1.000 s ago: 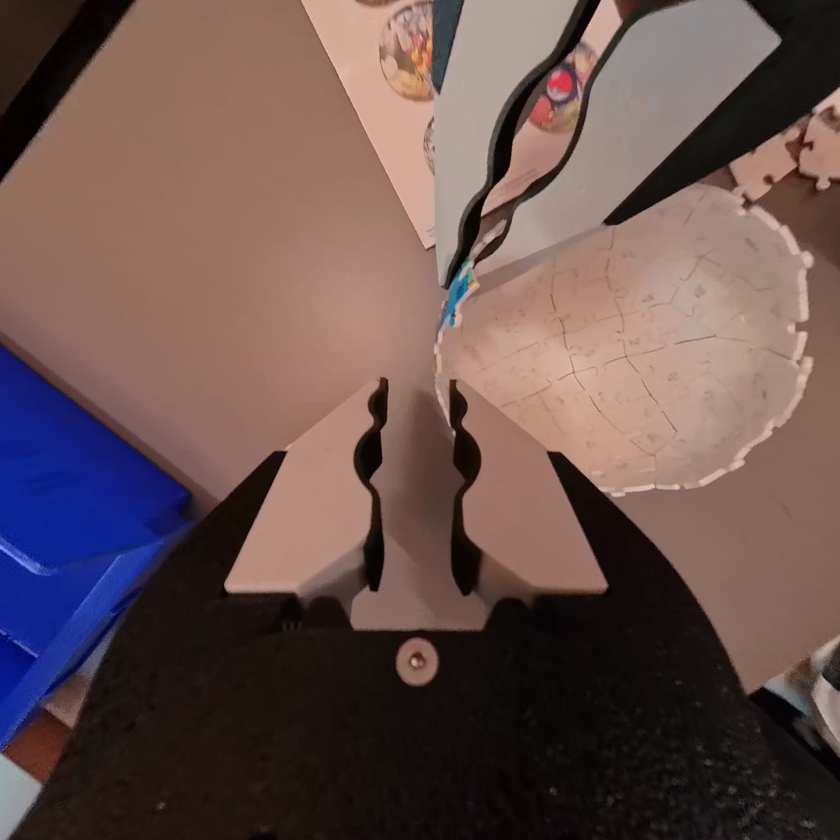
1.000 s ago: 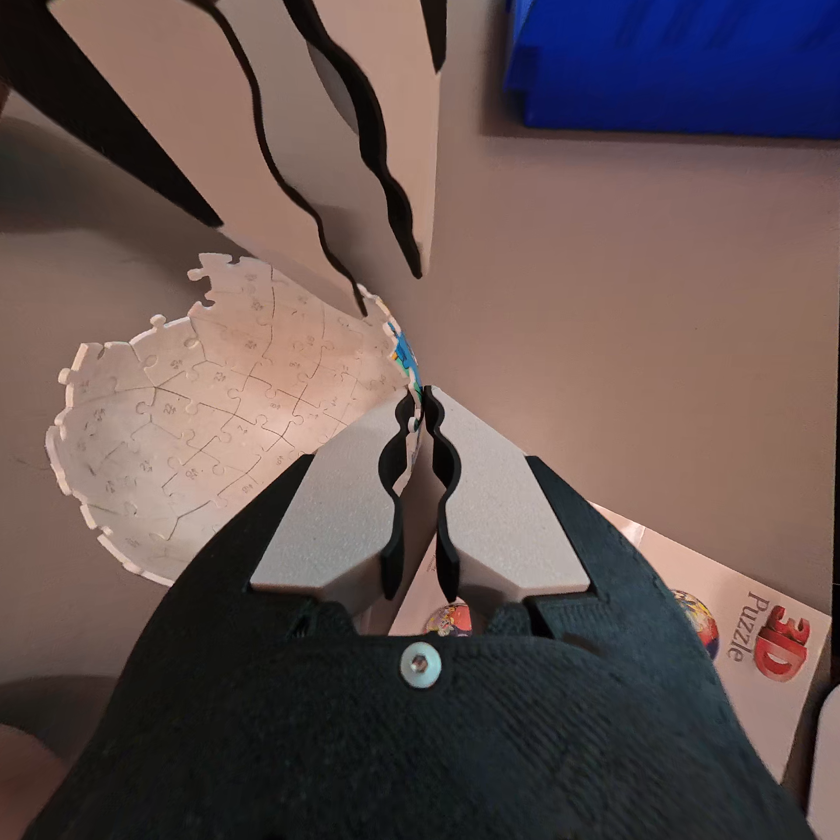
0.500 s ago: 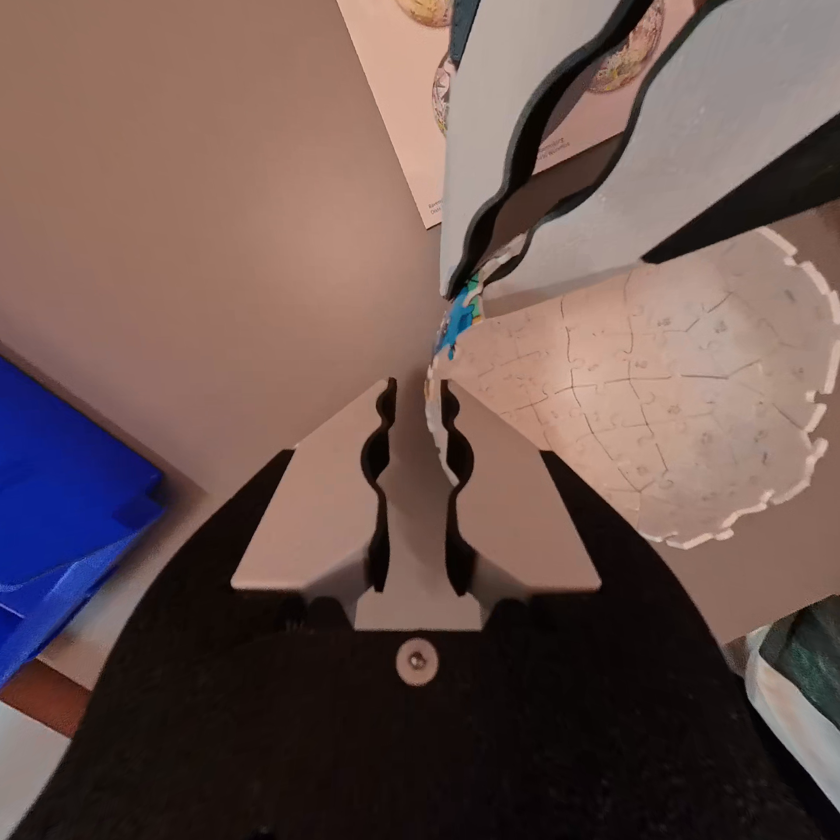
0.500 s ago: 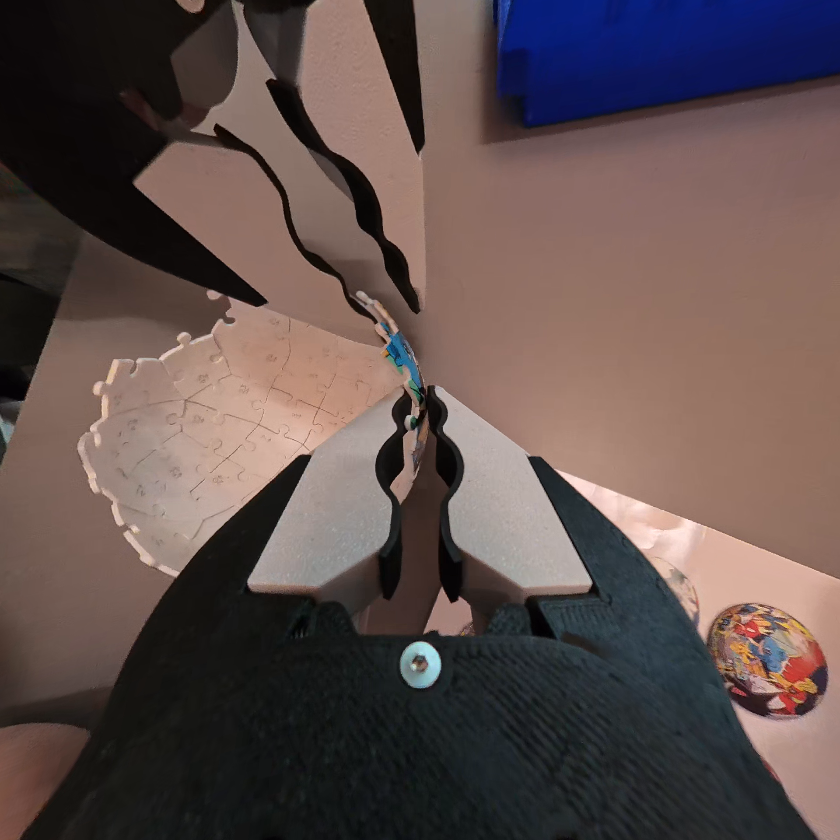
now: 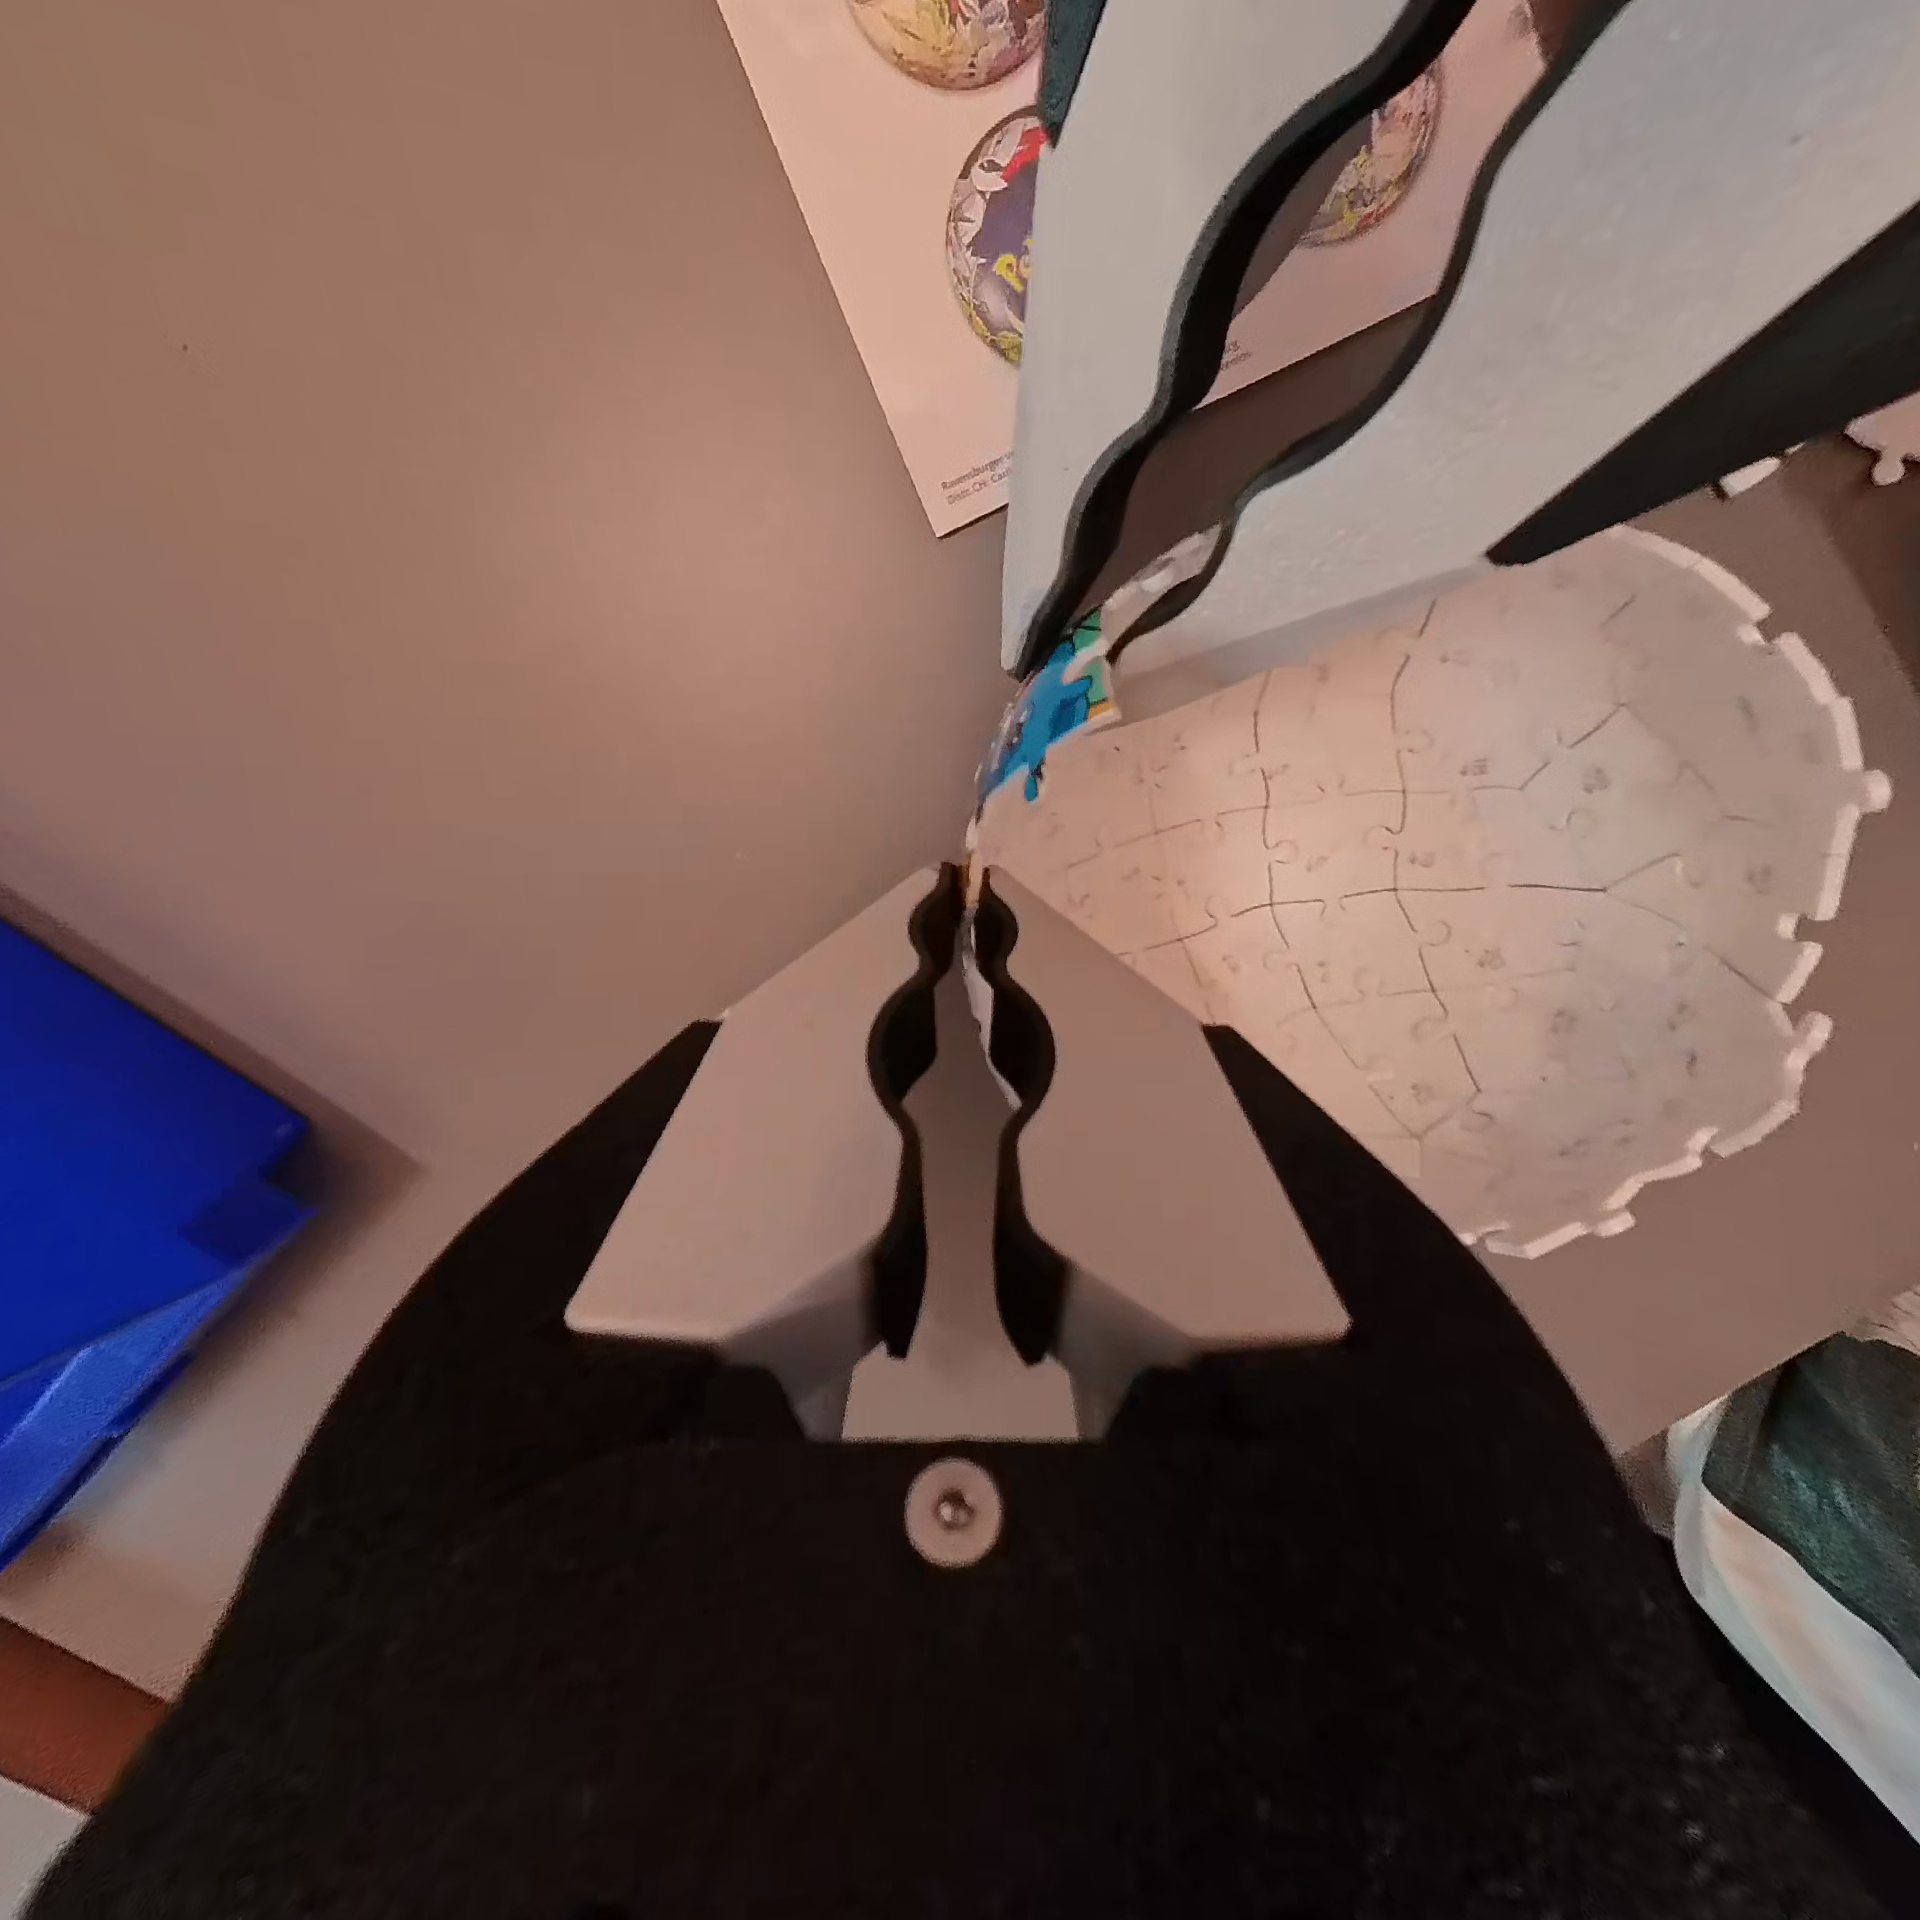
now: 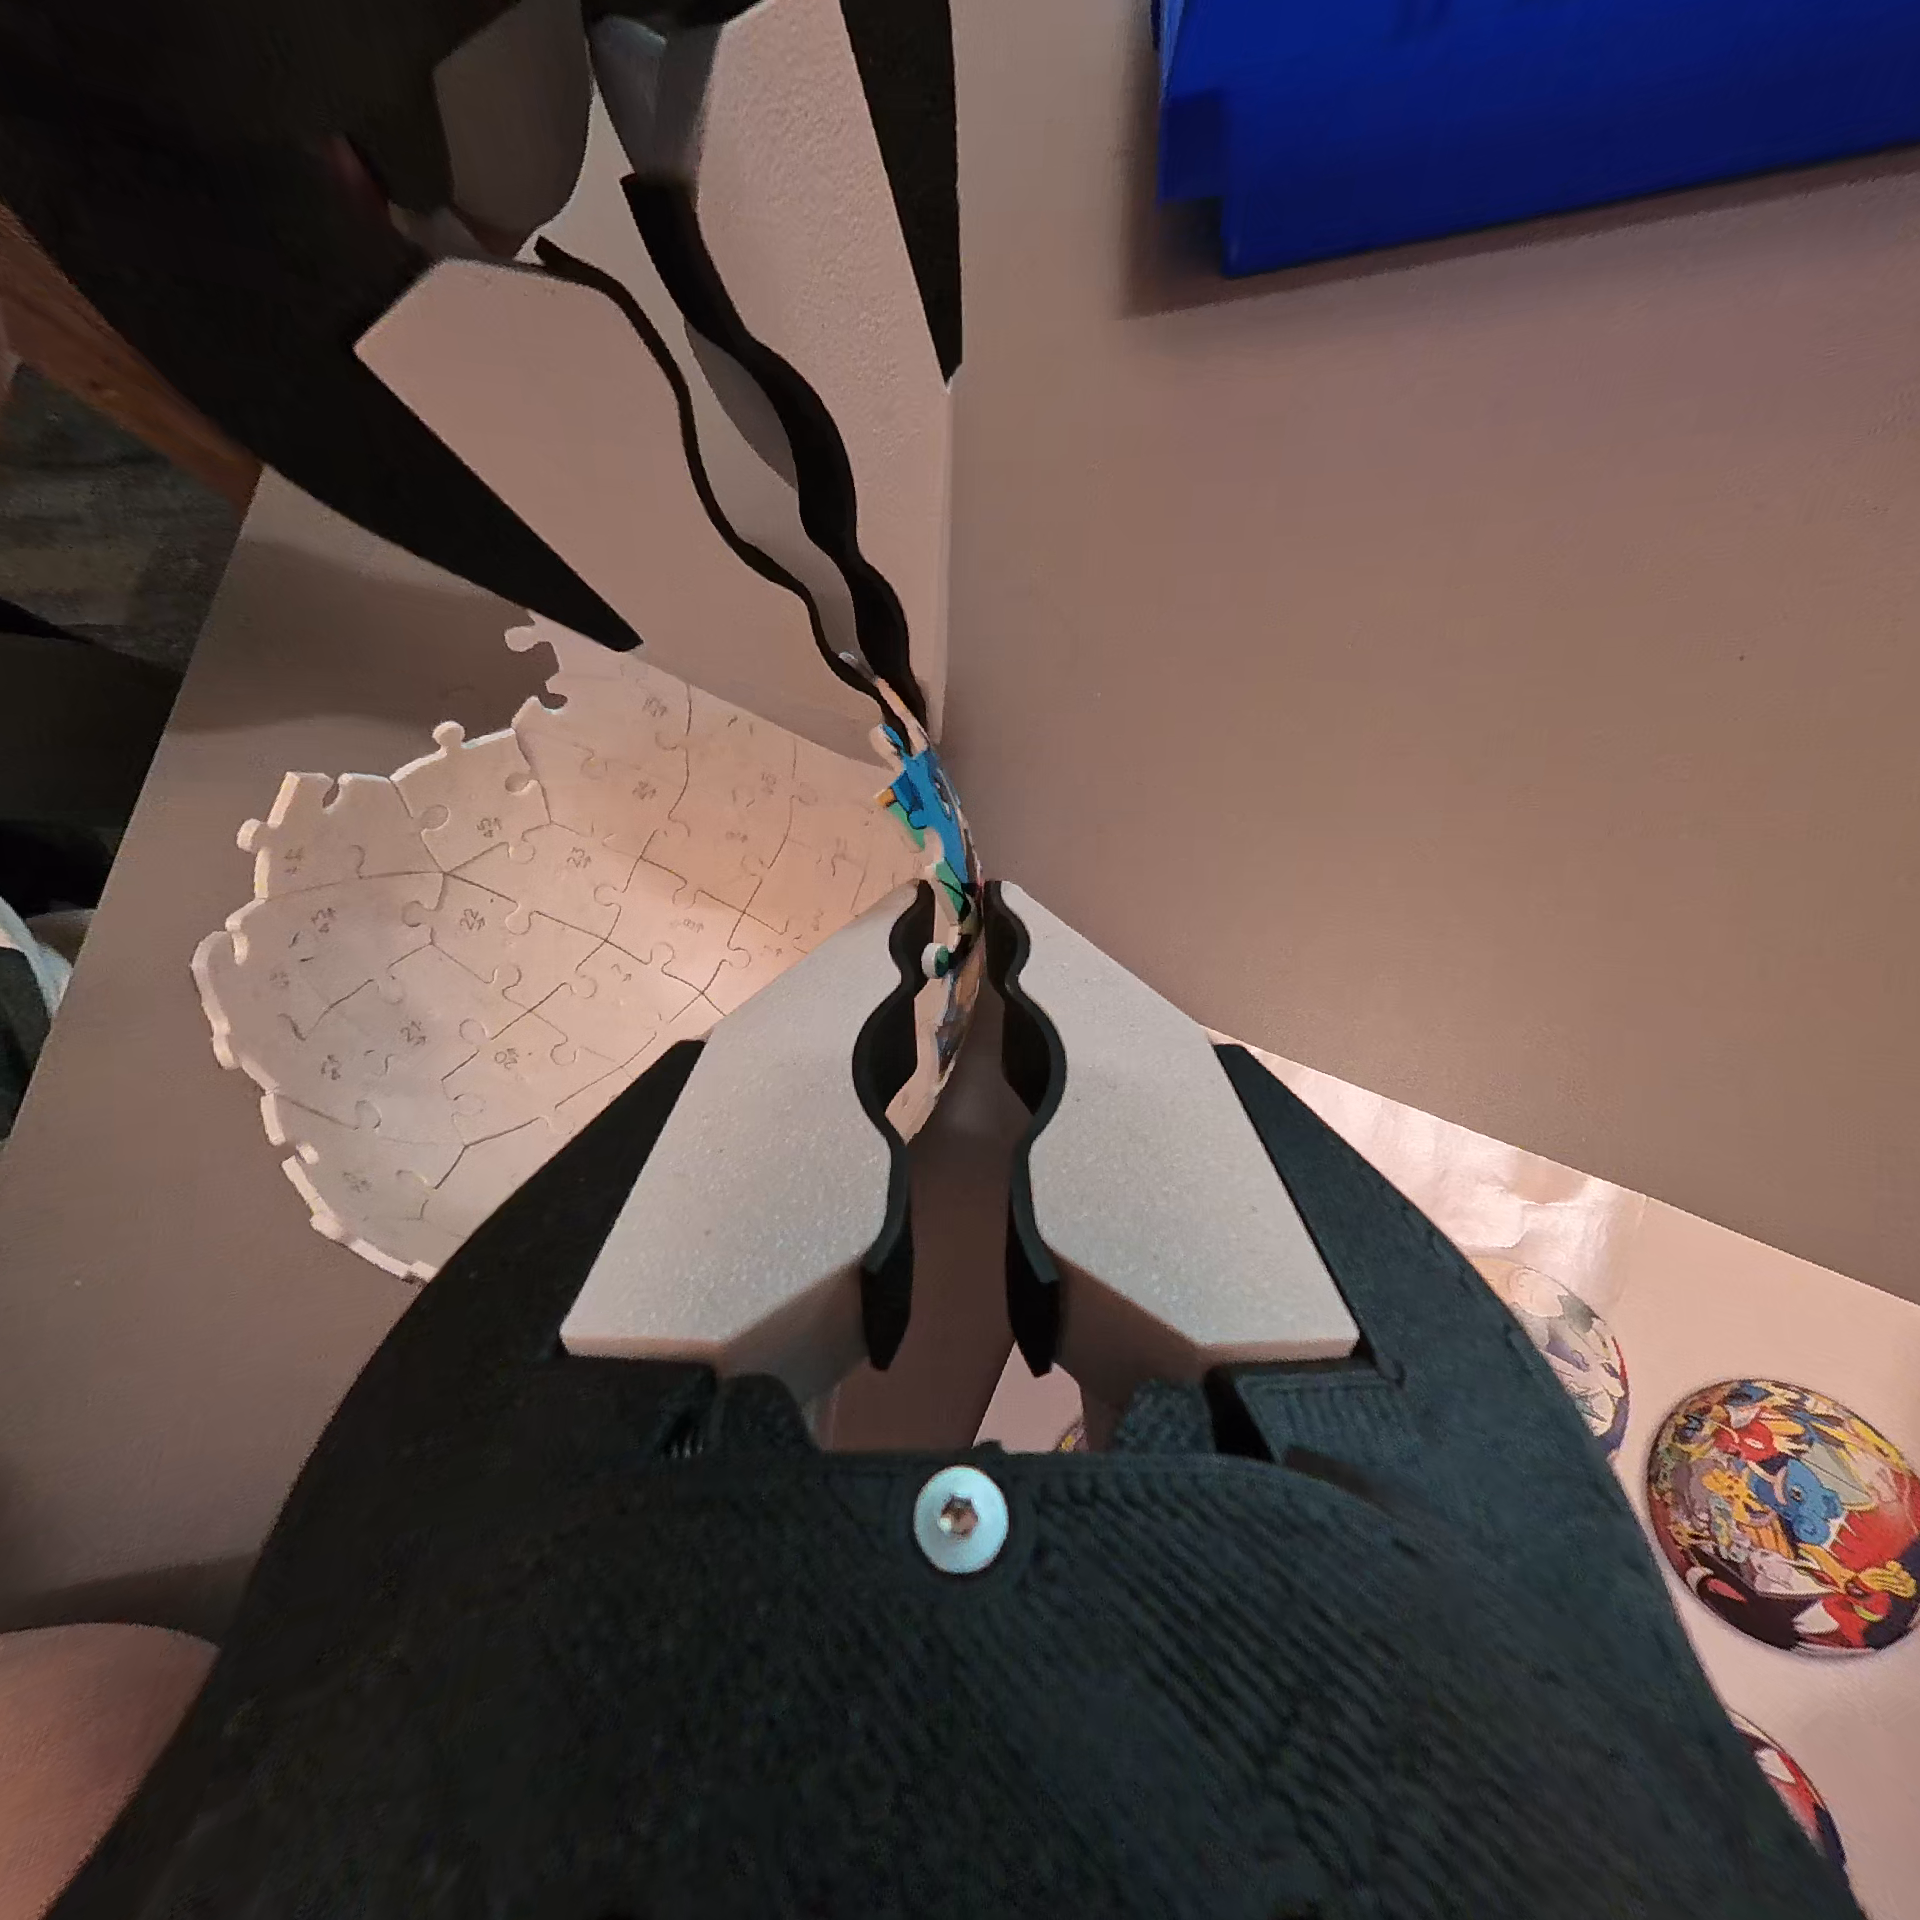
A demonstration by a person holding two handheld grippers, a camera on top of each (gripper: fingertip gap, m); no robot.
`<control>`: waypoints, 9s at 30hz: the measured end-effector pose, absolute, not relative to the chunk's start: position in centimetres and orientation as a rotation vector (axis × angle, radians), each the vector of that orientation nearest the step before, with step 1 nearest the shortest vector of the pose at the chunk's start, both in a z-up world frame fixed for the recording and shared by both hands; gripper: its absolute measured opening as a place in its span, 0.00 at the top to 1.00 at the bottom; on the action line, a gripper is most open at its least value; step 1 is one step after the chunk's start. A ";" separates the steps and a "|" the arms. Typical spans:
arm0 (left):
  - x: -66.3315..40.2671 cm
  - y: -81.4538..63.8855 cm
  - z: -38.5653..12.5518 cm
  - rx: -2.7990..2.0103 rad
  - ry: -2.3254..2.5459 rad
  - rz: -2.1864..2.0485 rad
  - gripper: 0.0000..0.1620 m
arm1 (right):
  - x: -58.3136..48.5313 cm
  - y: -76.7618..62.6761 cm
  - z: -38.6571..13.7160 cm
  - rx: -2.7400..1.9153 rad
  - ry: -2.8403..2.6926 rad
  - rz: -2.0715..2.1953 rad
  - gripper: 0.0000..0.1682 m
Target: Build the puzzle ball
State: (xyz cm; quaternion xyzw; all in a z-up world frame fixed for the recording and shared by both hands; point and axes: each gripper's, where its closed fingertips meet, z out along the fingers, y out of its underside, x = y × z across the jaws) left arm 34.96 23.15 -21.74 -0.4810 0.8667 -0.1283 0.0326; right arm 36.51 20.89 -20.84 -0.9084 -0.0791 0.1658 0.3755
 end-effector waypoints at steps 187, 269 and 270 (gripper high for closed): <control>26.8 17.7 -25.5 -0.516 2.637 -1.231 0.44 | 31.9 7.1 -25.3 -2.402 0.344 -0.130 0.69; 38.3 14.0 -21.9 -0.082 3.322 -0.234 0.86 | 32.2 7.9 -21.5 -2.108 0.113 0.331 0.62; 38.2 14.1 -21.7 -0.070 3.317 -0.234 0.86 | 32.3 7.9 -21.5 -2.108 0.114 0.329 0.62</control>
